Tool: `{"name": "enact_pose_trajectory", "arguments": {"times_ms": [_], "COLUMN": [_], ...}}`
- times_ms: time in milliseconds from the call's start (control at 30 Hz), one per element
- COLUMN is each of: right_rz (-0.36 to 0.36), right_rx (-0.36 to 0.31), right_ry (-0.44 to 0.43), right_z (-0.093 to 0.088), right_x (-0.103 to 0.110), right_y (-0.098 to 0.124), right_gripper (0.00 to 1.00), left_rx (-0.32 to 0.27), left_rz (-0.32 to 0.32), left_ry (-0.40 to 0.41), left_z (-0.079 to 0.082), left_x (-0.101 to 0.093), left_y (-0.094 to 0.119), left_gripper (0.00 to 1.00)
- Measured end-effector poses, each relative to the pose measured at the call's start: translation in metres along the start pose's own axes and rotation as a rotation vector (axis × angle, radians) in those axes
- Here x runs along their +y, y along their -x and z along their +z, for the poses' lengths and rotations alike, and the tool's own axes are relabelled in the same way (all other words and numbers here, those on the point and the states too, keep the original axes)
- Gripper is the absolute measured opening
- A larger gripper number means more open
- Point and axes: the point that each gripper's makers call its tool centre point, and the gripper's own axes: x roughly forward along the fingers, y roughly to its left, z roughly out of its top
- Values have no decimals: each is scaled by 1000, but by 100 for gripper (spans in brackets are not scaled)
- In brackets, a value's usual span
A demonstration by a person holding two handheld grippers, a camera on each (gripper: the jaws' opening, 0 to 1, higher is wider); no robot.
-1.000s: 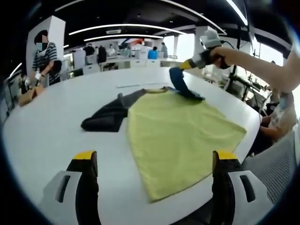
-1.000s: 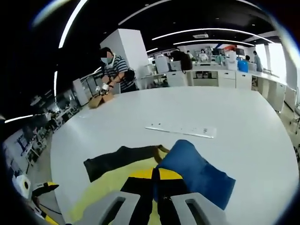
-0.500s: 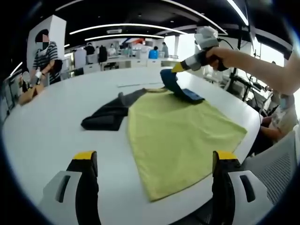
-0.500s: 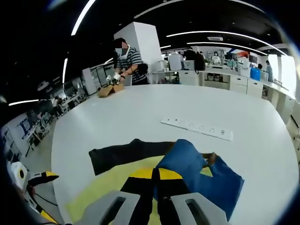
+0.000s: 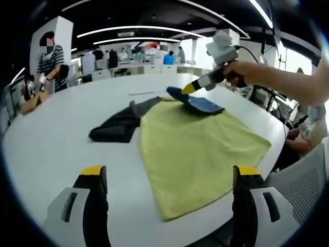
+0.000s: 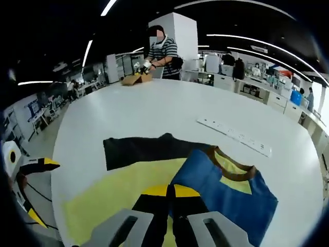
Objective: Fold the garment on the visible template until the final outline fits inside the template.
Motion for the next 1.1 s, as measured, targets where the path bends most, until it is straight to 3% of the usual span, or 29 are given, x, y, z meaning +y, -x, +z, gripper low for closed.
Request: {"name": "enact_pose_trajectory", "arguments": {"times_ms": [633, 900, 1100], "right_rz": [35, 77, 89], "right_rx": [38, 54, 45], "right_ry": [34, -13, -47], "right_z": [-40, -53, -51], "right_x": [23, 32, 31], "right_y": [-42, -50, -49], "right_gripper": [0, 0, 0], "left_rx": [8, 12, 12], "left_rz": [17, 18, 23], "left_ry": [8, 10, 11], "left_z": [-4, -4, -5], "left_x": [6, 6, 7], "left_y": [6, 8, 9], "left_gripper": [98, 98, 98]}}
